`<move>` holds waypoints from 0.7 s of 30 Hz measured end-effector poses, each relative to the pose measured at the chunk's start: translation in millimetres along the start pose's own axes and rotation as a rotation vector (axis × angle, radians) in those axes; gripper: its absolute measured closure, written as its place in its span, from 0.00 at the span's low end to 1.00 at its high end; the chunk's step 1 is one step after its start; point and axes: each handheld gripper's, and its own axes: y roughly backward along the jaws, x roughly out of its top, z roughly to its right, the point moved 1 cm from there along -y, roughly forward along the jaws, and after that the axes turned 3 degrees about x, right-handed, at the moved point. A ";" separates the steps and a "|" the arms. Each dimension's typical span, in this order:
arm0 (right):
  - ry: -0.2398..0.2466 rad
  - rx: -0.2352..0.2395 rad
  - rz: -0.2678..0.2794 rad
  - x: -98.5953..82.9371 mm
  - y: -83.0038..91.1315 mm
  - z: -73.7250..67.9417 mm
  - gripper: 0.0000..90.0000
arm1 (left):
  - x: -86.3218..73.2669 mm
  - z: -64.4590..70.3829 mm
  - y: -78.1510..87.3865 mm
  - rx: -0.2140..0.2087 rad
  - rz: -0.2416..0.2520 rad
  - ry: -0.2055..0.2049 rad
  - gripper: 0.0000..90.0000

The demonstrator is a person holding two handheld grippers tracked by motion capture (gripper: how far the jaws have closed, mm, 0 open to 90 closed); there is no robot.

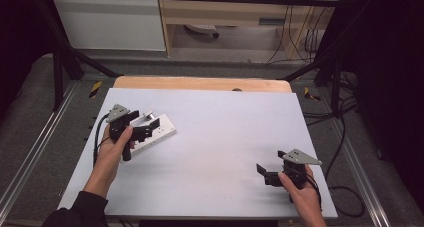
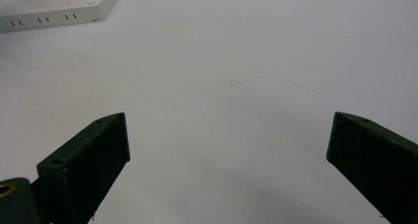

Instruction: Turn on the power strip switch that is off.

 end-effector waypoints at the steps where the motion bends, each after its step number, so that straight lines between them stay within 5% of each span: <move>1: -0.001 0.000 0.000 0.0 0.2 0.0 0.03 | 0.7 1.0 2.2 -0.002 -0.001 0.001 0.09; 13: 0.002 0.004 -0.003 0.7 -0.3 -0.7 0.04 | 9.7 11.4 32.2 -0.008 -0.024 -0.010 0.08; 21: 0.002 0.004 -0.003 0.4 -0.6 -0.4 0.03 | 1.5 7.8 57.0 -0.006 0.005 0.031 0.09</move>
